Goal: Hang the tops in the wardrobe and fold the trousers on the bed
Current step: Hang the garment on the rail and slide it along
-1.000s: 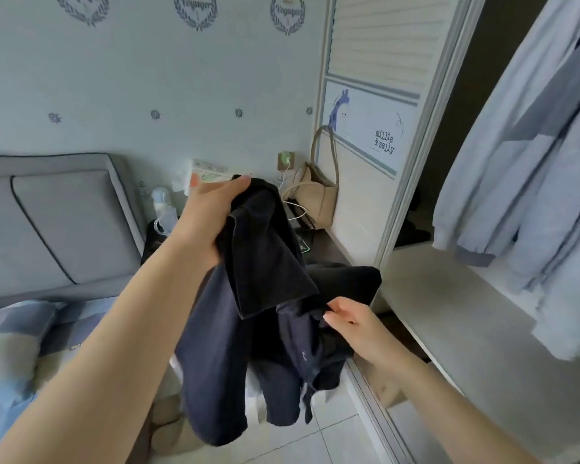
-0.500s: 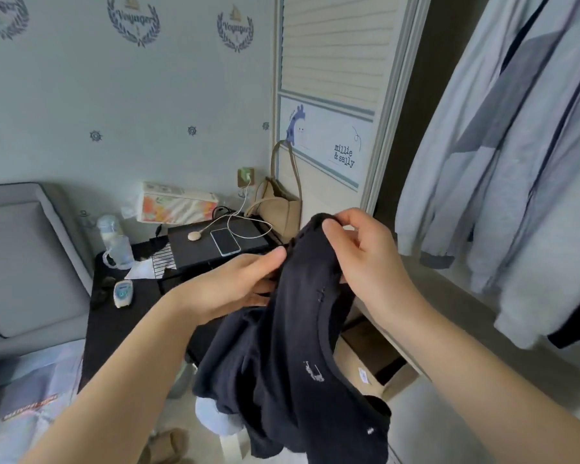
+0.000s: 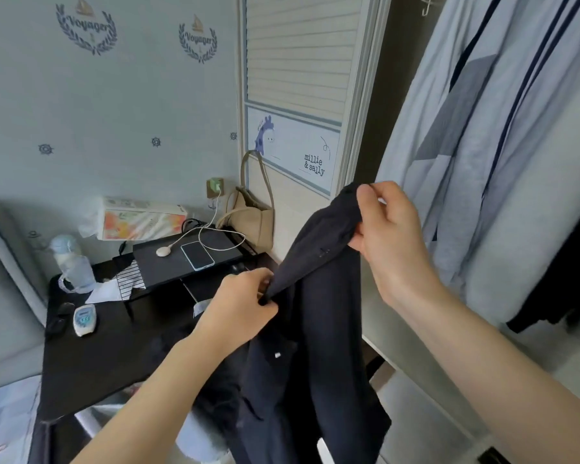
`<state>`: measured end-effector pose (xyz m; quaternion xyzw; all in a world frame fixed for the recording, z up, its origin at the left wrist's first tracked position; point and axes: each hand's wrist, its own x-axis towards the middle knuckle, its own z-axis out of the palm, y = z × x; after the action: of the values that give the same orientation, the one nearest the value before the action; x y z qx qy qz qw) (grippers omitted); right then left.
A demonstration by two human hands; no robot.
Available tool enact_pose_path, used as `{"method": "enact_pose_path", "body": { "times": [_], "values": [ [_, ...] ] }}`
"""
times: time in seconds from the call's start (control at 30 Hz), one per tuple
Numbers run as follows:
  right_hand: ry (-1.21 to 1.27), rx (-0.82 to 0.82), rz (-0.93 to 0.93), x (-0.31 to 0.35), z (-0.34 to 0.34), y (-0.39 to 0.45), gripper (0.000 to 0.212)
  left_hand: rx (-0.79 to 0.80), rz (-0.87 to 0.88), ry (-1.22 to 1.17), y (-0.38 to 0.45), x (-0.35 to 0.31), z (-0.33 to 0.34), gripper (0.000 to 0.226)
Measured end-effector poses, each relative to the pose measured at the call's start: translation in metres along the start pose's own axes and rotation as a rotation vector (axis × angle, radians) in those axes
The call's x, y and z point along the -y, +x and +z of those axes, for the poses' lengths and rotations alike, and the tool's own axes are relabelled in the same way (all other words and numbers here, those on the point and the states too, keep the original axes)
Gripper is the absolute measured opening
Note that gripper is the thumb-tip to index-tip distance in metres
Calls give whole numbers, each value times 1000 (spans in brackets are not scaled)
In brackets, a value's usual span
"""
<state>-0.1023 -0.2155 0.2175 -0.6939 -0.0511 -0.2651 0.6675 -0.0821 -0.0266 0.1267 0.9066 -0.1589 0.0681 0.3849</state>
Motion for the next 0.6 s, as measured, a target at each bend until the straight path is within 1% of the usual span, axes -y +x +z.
{"method": "enact_pose_path", "body": {
  "times": [0.07, 0.1, 0.13, 0.17, 0.2, 0.23, 0.27, 0.3, 0.33, 0.37, 0.4, 0.43, 0.47, 0.5, 0.57, 0.6],
  "values": [
    [-5, -71, -50, 4, -15, 7, 10, 11, -83, 91, 3, 18, 2, 19],
    [-36, -106, -76, 5, -23, 11, 6, 27, -122, 133, 4, 27, 1, 20],
    [-90, -134, -99, 5, -31, 13, 6, 42, -148, 150, 7, 36, -1, 22],
    [-176, -147, -124, 3, -38, 14, 18, 44, -166, 125, 11, 43, -4, 22],
    [-281, -138, -155, -2, -44, 14, 33, 38, -183, 49, 14, 48, -10, 18],
    [-405, -113, -182, -6, -51, 13, 48, 39, -197, -75, 19, 50, -15, 14],
    [-543, -53, -191, -12, -55, 12, 59, 53, -216, -241, 22, 48, -22, 18],
    [-716, 31, -187, -20, -60, 10, 62, 92, -239, -432, 25, 43, -27, 22],
    [-922, 129, -174, -32, -65, 6, 57, 121, -254, -568, 29, 38, -31, 22],
    [-1128, 217, -151, -42, -68, 1, 47, 127, -245, -619, 33, 33, -33, 22],
    [-1293, 261, -135, -52, -70, -3, 37, 114, -218, -607, 37, 29, -33, 24],
    [-1384, 268, -125, -61, -73, -7, 30, 89, -182, -563, 42, 25, -31, 27],
    [-1387, 272, -101, -65, -75, -10, 26, 49, -142, -493, 46, 22, -30, 30],
    [-1308, 271, -52, -64, -76, -12, 27, 2, -105, -413, 51, 19, -28, 31],
    [-1129, 268, 72, -57, -83, -12, 36, -57, -66, -231, 60, 18, -24, 27],
    [-1091, 236, 102, -52, -87, -11, 38, -53, -56, -134, 64, 20, -20, 22]
  ]
}}
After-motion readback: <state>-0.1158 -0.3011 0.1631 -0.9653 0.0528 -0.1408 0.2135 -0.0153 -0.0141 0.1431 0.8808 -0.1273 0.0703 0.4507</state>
